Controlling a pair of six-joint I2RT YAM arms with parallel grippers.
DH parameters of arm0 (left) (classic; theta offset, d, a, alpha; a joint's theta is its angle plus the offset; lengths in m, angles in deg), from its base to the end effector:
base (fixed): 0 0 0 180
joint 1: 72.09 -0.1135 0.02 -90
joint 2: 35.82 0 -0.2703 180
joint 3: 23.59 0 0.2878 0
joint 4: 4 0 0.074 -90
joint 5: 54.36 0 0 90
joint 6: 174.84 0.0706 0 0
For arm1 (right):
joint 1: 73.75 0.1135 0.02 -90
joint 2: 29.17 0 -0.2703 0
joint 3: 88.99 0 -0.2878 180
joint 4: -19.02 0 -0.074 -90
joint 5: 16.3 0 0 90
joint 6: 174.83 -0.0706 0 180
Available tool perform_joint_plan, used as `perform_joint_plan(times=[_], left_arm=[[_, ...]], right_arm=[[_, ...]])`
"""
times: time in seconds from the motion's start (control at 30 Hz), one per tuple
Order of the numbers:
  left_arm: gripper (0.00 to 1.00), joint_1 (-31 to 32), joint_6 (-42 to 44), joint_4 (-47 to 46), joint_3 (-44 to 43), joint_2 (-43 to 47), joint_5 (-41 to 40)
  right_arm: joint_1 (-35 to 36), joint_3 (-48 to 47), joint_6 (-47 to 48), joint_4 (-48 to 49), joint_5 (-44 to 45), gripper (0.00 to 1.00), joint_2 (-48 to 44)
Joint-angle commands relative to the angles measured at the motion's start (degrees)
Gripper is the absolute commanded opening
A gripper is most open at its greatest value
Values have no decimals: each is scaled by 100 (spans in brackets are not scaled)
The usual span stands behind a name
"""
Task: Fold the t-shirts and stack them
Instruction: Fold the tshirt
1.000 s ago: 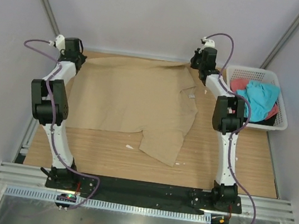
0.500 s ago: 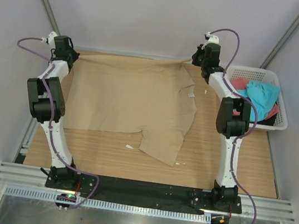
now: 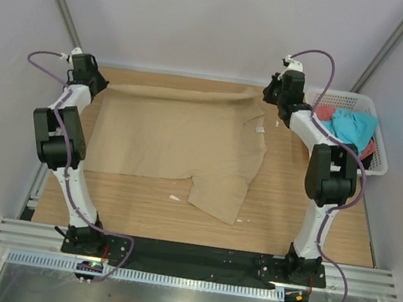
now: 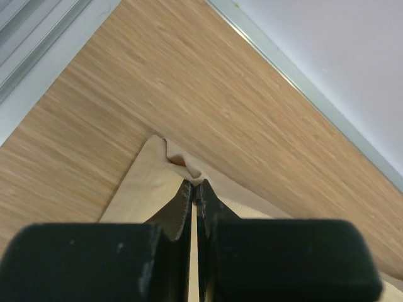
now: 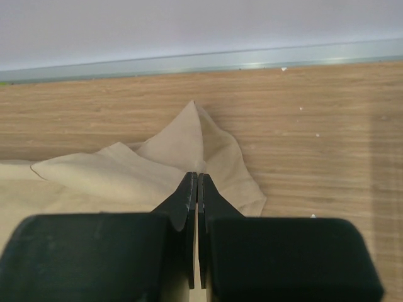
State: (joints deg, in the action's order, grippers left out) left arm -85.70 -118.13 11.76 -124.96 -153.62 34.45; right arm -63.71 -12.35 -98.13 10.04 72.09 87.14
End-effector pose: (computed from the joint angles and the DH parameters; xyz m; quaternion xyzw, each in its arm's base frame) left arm 0.5288 0.1295 0.1942 -0.3530 0.8011 -0.0736 0.4778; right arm 0.5456 0.0986 0.2373 0.0157 0.8285 0.1246 0.5457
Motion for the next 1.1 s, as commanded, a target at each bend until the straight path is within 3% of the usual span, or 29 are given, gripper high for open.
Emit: perform_joint_plan(times=[0.0, 0.57, 1.07], left_arm=[[0, -98, 262, 75, 250, 468, 75], [0, -98, 254, 726, 980, 829, -276], [0, -90, 210, 1191, 945, 653, -294]], right_arm=[[59, 352, -120, 293, 134, 1, -599], [235, 2777, -762, 917, 240, 1, -1901], [296, 3411, -700, 970, 266, 1, -2393]])
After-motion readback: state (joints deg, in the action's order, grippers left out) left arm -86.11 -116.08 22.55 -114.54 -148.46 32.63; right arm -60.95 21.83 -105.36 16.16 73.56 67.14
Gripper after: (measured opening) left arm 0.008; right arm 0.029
